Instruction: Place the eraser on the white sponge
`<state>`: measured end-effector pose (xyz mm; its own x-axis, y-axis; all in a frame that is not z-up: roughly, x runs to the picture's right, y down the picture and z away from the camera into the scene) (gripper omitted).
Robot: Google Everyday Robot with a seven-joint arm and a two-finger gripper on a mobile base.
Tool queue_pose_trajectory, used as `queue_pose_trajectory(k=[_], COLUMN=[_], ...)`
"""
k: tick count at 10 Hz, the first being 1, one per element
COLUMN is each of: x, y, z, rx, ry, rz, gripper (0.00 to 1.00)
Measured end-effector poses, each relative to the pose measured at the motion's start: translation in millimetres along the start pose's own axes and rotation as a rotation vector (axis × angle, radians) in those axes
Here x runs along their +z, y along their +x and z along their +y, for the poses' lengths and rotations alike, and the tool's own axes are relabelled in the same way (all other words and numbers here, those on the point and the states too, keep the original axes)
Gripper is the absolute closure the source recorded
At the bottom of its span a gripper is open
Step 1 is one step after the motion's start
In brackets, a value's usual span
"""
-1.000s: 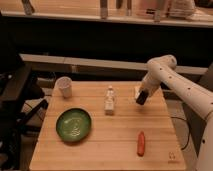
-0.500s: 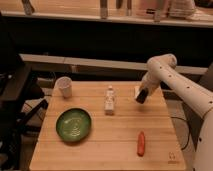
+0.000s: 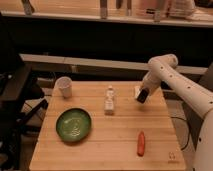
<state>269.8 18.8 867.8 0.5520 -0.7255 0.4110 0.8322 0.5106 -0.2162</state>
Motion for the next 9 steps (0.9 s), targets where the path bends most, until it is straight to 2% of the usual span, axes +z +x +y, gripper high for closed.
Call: queue_pose_trajectory(k=[2,3,9], x=[0.7,1.3,4.1], y=[0.6,1.2,7.2], z=[-0.7,1.2,-1.7], rx=[-0.001,0.002,0.006], ry=[0.004,0.005,0.018], rz=[0.000,0.001,0.005], gripper=[0.90,0.86,0.86])
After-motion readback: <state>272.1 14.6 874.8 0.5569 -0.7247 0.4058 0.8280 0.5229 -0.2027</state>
